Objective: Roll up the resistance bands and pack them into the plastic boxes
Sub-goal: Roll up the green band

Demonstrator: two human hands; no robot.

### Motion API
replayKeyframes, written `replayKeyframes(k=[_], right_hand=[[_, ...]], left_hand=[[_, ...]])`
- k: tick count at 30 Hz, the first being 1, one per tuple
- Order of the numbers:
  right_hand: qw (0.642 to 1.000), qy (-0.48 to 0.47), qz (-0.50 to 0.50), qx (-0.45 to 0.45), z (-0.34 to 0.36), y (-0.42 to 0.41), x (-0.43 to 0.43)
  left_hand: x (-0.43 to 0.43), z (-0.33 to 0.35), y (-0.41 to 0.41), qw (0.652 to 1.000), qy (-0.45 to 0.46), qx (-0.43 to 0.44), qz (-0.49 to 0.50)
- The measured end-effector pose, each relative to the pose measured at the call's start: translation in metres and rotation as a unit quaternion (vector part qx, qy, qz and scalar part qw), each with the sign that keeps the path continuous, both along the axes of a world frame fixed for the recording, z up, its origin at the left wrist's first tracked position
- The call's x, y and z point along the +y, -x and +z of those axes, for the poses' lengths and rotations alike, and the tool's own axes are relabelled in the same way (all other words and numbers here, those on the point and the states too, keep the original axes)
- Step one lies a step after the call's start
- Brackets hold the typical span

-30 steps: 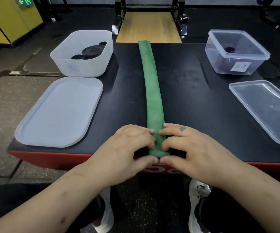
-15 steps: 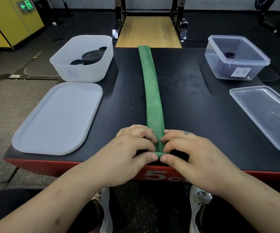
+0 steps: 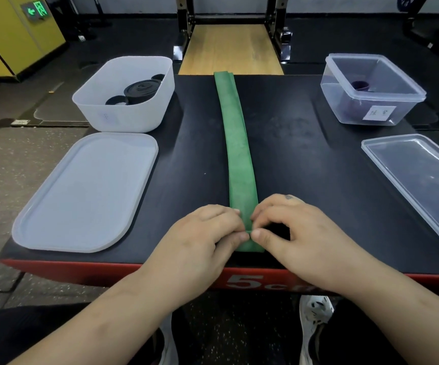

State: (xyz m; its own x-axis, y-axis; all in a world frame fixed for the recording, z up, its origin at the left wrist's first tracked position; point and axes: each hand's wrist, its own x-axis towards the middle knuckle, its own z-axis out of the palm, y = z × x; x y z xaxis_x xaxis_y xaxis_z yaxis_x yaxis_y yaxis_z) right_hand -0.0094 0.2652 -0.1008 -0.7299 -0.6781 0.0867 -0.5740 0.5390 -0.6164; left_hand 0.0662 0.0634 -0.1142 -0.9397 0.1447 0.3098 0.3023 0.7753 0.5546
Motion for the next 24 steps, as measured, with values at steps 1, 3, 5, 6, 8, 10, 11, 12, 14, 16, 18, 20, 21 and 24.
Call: replayKeyframes(k=[1,3,5,6,8,10,11,12,14,16,18,20,21,24], right_hand=[[1.000,0.011,-0.004,-0.003,0.001,-0.002,0.000],[1.000,0.016,0.001,0.003,0.001,-0.004,0.000],[0.999,0.015,0.008,0.037,-0.002,-0.006,0.001],[0.998,0.019,0.005,0.058,-0.004,-0.008,0.002],[0.996,0.015,-0.005,0.092,-0.007,-0.013,0.005],[0.994,-0.009,-0.008,0.111,-0.009,-0.020,0.006],[0.993,-0.021,-0.009,0.116,-0.010,-0.022,0.006],[0.992,-0.026,-0.010,0.122,-0.012,-0.023,0.006],[0.992,-0.028,-0.012,0.123,-0.014,-0.023,0.004],[0.992,-0.025,-0.008,0.124,-0.014,-0.020,0.003],[0.992,-0.013,0.005,0.122,-0.012,-0.018,0.002],[0.993,-0.007,0.018,0.115,-0.011,-0.013,0.003],[0.993,-0.012,0.023,0.112,-0.011,-0.010,0.003],[0.993,-0.026,0.036,0.108,-0.009,-0.003,0.003]], left_hand=[[0.000,0.000,0.000,1.000,-0.002,-0.003,0.006],[0.000,-0.002,0.002,1.000,-0.006,-0.005,0.011],[0.000,-0.003,0.004,1.000,-0.004,-0.002,0.014],[0.000,-0.004,0.005,1.000,0.000,0.002,0.016],[0.001,-0.006,0.006,1.000,0.010,0.009,0.022],[0.000,-0.007,0.006,1.000,0.010,0.009,0.028],[-0.001,-0.007,0.006,0.999,0.009,0.009,0.031],[-0.001,-0.008,0.007,0.999,0.009,0.010,0.033],[0.000,-0.007,0.007,0.999,0.008,0.012,0.031],[-0.002,-0.006,0.006,1.000,0.014,0.013,0.017],[-0.008,-0.004,0.003,0.999,0.033,0.013,-0.010],[-0.015,-0.002,0.002,0.999,0.043,0.004,-0.031],[-0.018,-0.001,0.002,0.998,0.045,-0.001,-0.034],[-0.020,-0.003,0.006,0.998,0.045,0.001,-0.037]])
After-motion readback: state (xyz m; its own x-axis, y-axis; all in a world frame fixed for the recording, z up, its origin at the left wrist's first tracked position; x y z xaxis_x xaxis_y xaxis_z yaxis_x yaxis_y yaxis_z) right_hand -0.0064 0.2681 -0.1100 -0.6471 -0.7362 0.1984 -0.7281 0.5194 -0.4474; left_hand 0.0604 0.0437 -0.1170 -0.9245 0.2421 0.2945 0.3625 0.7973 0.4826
